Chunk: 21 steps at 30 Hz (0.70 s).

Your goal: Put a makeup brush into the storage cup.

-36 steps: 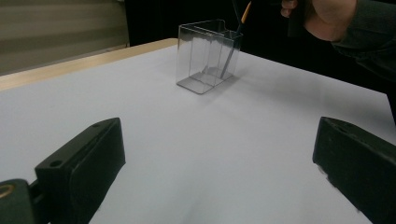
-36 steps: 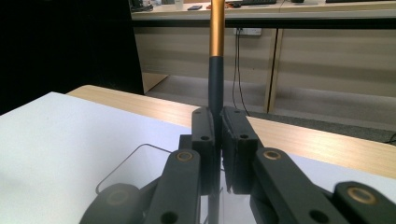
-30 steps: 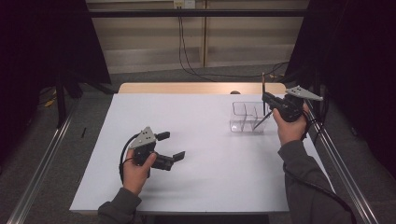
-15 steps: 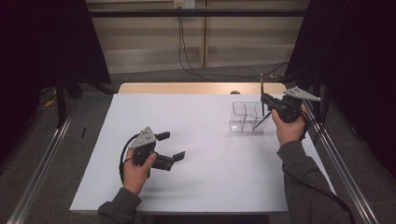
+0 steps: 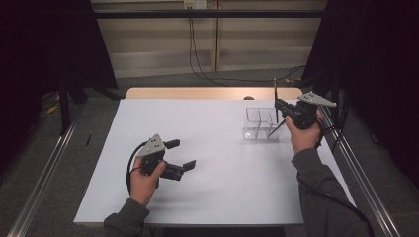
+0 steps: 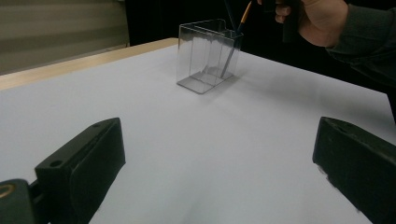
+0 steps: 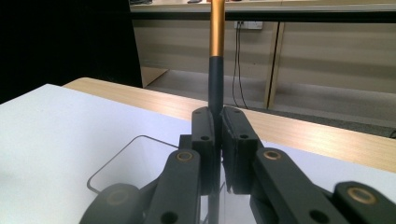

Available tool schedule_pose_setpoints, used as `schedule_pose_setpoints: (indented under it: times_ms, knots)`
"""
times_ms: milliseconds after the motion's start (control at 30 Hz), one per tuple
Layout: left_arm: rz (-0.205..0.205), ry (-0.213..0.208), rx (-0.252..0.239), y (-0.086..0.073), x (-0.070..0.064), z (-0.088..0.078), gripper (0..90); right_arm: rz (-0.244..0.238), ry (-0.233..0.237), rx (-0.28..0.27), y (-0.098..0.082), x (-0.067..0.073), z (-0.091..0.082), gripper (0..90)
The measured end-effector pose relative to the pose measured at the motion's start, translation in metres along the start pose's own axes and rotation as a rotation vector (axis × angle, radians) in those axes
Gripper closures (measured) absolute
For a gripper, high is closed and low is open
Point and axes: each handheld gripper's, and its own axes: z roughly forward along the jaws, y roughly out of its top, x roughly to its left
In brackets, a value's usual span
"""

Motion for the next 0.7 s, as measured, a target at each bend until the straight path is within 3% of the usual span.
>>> schedule_pose_setpoints:
  times_ms: [700]
  knots:
    - [-0.003,0.0,-0.007,0.0,0.0013,-0.0018,2.1,0.002,0.007,0.011,-0.0067,0.0029,0.0094,84.2]
